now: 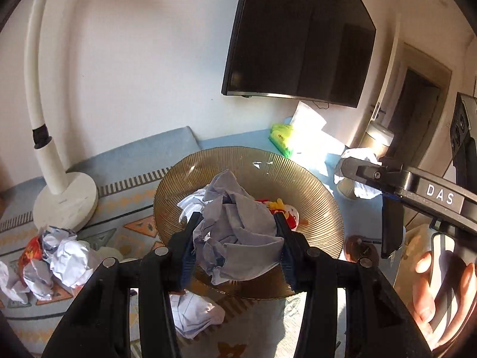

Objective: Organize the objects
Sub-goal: 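Open both grippers to drop the paper balls into the bowl, then move both open grippers back toward the remaining paper balls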

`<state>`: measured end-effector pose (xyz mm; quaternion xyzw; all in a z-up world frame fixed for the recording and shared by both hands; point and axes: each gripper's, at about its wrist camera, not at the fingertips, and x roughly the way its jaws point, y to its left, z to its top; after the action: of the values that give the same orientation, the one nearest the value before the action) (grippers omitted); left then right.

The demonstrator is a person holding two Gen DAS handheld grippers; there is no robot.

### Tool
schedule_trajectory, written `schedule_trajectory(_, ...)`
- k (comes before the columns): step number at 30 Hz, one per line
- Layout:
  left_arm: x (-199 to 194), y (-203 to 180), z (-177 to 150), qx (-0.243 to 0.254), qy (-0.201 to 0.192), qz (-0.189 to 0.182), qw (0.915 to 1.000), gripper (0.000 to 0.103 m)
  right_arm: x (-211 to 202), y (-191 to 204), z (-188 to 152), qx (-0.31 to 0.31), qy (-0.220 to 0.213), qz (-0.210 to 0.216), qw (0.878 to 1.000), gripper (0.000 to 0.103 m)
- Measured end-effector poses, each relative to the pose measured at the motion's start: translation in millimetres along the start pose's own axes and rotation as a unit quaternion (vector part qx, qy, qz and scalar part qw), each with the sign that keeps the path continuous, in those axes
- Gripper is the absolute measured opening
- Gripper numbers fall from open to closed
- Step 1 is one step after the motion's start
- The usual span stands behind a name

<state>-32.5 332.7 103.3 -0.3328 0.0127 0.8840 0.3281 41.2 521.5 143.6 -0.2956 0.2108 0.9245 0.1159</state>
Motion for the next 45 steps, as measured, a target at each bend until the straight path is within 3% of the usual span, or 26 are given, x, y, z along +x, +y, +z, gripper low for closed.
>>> schedule_trajectory(3,32.5,1.7,-6.1,-0.018,0.023,-0.008,0.9995,0.045,23.2,-11.1,-6.1,0.007,0.019,-0.003,1.000,0.060)
schedule_trajectory(6,42.6,-0.8,-7.0,-0.015,0.024,0.002,0.9996,0.057,31.8,-12.0,-5.2,0.012,0.029,0.002,1.000,0.071)
schedule_trajectory(8,36.1,0.4,-7.6,-0.017,0.017,0.001,0.9997,0.083,28.9,-14.0,-5.8,0.010,0.021,0.003,1.000,0.072)
schedule_trajectory(11,16.4,5.6,-9.4,-0.026,-0.005,-0.009,0.9996,0.091,25.4,-11.8,-8.1,0.003,0.015,0.005,1.000,0.072)
schedule_trajectory(15,-18.5,13.6,-16.1,-0.040,-0.018,-0.017,0.9989,0.091,10.0,2.0,-16.5,-0.005,0.018,0.033,0.999,0.072)
schedule_trajectory(21,-97.9,36.4,-43.0,-0.053,-0.068,0.020,0.9961,0.092,-34.2,58.1,-32.9,-0.070,-0.011,0.062,0.996,0.073)
schedule_trajectory(25,-152.4,70.7,-66.3,-0.083,-0.118,0.095,0.9849,0.100,-51.0,99.9,-63.5,-0.104,-0.033,0.100,0.989,0.094)
schedule_trajectory(27,-168.1,89.9,-83.6,-0.088,-0.128,0.146,0.9770,0.100,-46.2,117.9,-90.1,-0.126,-0.039,0.111,0.985,0.095)
schedule_trajectory(30,-168.8,123.7,-113.1,-0.100,-0.106,0.205,0.9678,0.100,-19.9,136.7,-133.7,-0.160,-0.026,0.092,0.982,0.095)
schedule_trajectory(33,-158.1,156.3,-141.6,-0.133,-0.075,0.226,0.9621,0.100,16.4,143.0,-164.6,-0.169,0.022,0.078,0.982,0.095)
schedule_trajectory(37,-145.3,180.3,-165.7,-0.163,-0.058,0.233,0.9569,0.100,39.2,143.0,-175.2,-0.168,0.049,0.060,0.983,0.095)
schedule_trajectory(39,-144.2,185.4,-166.1,-0.173,-0.050,0.221,0.9585,0.099,42.1,141.0,-174.6,-0.162,0.051,0.065,0.983,0.095)
schedule_trajectory(45,-145.8,186.7,-169.1,-0.185,-0.051,0.209,0.9588,0.099,61.3,145.2,-178.5,-0.168,0.093,0.027,0.981,0.095)
